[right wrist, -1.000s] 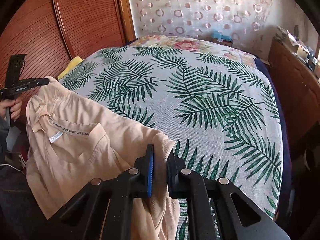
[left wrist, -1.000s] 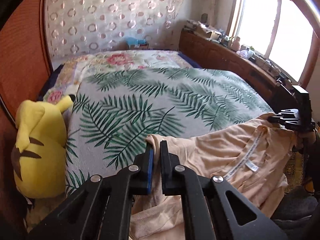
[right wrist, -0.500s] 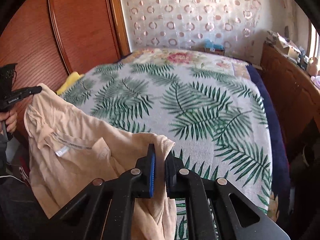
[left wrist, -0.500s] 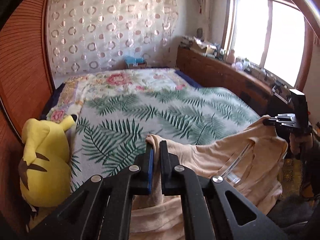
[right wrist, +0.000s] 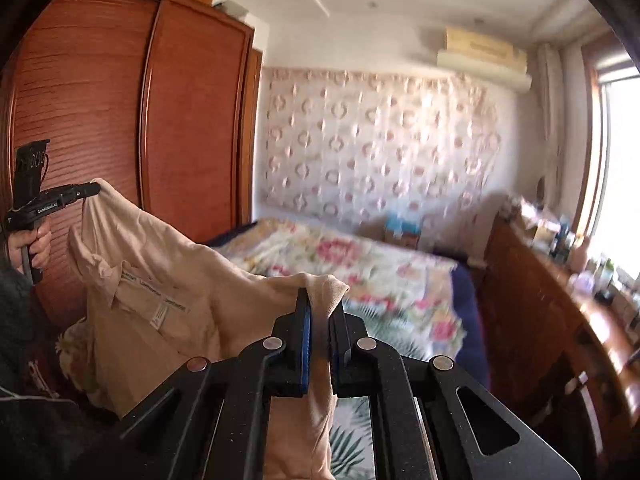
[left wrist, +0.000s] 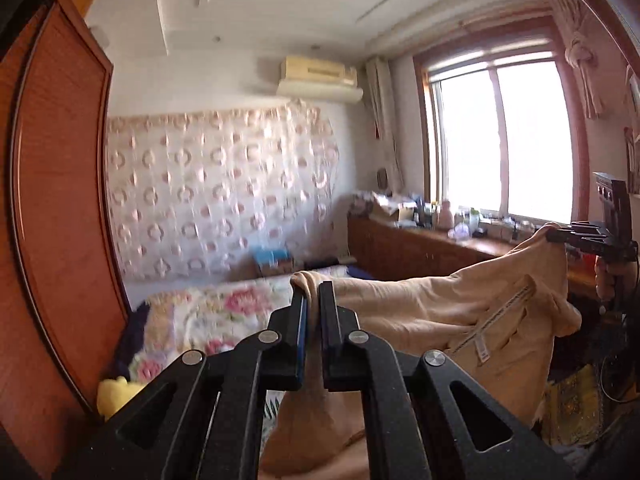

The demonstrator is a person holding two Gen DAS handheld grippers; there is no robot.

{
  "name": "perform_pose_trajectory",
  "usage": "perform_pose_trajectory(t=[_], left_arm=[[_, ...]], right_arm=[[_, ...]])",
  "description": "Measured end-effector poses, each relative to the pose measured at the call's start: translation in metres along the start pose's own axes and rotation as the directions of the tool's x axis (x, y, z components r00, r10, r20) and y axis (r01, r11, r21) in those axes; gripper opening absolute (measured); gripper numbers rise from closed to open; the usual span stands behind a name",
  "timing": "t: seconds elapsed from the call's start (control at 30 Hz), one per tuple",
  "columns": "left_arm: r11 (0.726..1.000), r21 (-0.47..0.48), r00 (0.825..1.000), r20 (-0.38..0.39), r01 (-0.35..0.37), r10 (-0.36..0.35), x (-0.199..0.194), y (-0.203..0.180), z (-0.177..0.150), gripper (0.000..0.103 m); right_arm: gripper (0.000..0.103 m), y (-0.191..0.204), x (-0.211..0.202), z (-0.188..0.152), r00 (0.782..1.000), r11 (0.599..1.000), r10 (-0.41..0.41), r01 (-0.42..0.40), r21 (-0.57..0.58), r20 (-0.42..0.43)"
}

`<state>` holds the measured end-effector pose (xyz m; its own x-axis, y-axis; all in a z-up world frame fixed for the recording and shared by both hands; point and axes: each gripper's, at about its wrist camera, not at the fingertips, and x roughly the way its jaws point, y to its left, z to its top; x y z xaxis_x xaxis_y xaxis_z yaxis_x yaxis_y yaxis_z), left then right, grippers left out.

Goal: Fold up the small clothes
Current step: 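Grasp the shirt edge with both grippers and lift it high off the bed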

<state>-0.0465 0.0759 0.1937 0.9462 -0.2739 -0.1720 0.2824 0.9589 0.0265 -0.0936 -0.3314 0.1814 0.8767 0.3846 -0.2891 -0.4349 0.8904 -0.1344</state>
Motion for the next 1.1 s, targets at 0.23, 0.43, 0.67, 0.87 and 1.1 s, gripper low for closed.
perform_pose_trajectory(t=[0.23,0.43,0.67,0.87,1.1], left_arm=[[1.000,-0.003,0.994,0.107,-0.019,0.020,-0.024,0.009,0.039,0.006],[0.999,0.012,0.985,0.168,-0.048,0.045,-0.039,0.015,0.061,0.006],[0.993,0.001,0.977,0.177,-0.118,0.116,-0.013,0.033,0.067,0.006],[0.985,-0.030,0.981,0.087,-0.172,0.174,0.084,0.056,0.044,0.006],[0.974,-0.033,0.972,-0.085,-0.224,0.220,0.217,0.084,-0.035,0.006]], right_arm=[[0.007,0.009,-0.060,0.047,0.991,0.997,-0.031,0.040,-0.066,0.130],[0.007,0.013,-0.097,0.070,0.978,0.994,-0.041,0.060,-0.088,0.206],[0.007,0.011,-0.066,0.066,0.976,0.990,-0.080,0.101,-0.098,0.200],[0.007,0.007,0.039,0.072,0.988,0.986,-0.132,0.139,-0.096,0.075],[0.007,-0.005,0.196,0.021,0.991,0.993,-0.099,0.094,-0.065,-0.091]])
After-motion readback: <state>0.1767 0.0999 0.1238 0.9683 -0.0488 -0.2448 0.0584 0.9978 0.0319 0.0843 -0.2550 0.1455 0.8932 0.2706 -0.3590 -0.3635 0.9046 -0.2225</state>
